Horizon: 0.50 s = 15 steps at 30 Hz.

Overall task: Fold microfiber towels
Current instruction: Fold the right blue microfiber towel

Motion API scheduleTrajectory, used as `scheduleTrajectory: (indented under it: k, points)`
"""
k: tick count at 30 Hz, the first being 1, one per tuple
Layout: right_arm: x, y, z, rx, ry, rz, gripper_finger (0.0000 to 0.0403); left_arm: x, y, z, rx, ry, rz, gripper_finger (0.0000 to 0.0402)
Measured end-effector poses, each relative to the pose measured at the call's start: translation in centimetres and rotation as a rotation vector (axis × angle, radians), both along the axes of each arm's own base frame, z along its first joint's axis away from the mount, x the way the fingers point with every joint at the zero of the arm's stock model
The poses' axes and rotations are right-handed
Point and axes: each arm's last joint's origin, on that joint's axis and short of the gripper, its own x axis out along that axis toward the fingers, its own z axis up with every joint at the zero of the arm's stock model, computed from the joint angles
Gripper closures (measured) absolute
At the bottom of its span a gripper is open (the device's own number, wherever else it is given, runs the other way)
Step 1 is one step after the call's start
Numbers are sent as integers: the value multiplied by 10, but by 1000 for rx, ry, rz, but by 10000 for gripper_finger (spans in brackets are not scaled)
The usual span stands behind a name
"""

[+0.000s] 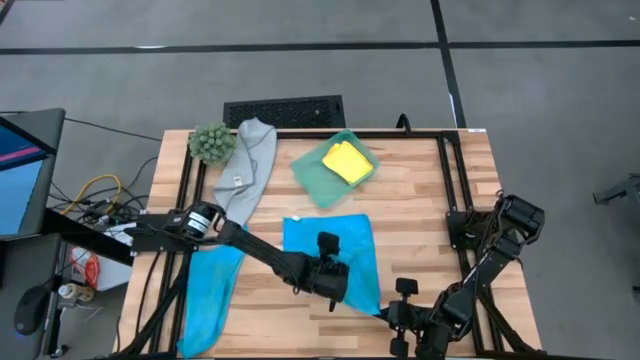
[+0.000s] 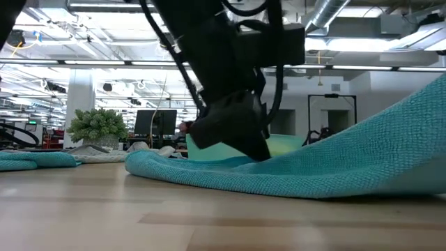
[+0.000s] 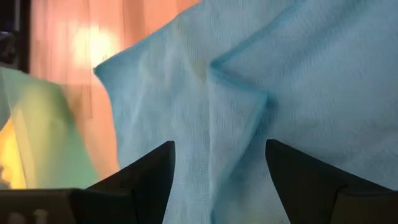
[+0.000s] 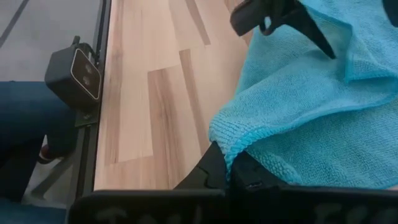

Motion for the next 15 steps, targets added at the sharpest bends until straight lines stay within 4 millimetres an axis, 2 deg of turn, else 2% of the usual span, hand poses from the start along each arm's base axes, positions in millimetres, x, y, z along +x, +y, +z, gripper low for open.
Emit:
scheduleTrajectory:
  k: [4,15]
  points:
    - [0,0,0,0,0,0,395,1,2,-3,-62,17,-32,157]
    - [0,0,0,-3,2,1,395,10,4,0,21,-84,-46,157]
